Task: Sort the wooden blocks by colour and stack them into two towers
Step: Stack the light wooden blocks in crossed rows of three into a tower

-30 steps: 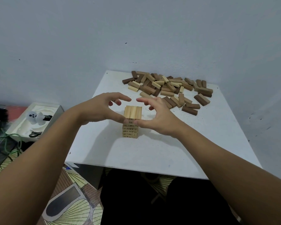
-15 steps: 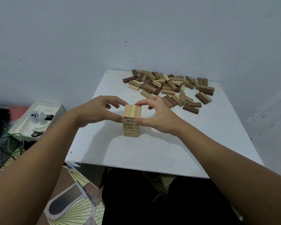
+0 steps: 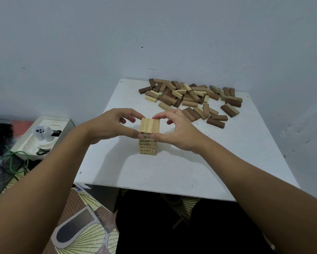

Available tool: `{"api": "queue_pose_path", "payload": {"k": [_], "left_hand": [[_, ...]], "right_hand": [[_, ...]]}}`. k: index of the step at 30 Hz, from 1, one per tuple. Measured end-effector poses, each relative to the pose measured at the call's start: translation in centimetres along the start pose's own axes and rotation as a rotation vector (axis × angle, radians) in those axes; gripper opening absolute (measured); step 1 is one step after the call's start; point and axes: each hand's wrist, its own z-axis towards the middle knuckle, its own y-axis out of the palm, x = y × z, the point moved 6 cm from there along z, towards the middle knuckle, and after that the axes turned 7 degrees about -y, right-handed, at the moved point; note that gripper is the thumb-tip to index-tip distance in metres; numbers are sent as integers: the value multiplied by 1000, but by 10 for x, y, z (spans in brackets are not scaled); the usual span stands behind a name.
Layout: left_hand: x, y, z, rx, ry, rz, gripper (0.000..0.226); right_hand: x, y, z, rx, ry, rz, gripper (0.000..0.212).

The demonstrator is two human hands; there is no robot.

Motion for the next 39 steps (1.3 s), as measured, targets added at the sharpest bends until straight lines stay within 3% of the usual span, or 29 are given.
{"api": "queue_pose_path", "payload": {"k": [9,13,16,17,19,21,23,25,30,35,39], "left_hand": [[2,0,-1,7,-18,35,60],[0,-5,-4,-10,-54,76,96],[11,-18,-11,36,-44,-11,123],[19,-23,-12,81,-29,-70,121],[40,-29,-11,225,7,-68,95],[62,-28,-5,429,43,176,72],[85,-14,4,550,69,444,63],[104,12,16,543,75,581,59],[136,86,58,462,93,818,56],[138,154,113,343,40,788,59],[126,187,153,359,13,705,46]], "right_hand": [[0,1,-1,-2,-8,-8,60],[5,-7,-9,14,5,15,80],[12,-24,-14,80,2,103,62],[17,-31,-15,113,7,124,54],[30,-47,-18,187,31,70,45],[48,-62,-20,234,63,-121,44],[68,-73,-22,190,121,-366,52],[83,-84,-28,124,180,-491,63],[110,-115,-40,81,203,-539,78],[135,-136,-37,44,208,-647,65],[157,-146,-25,41,194,-647,54]]}}
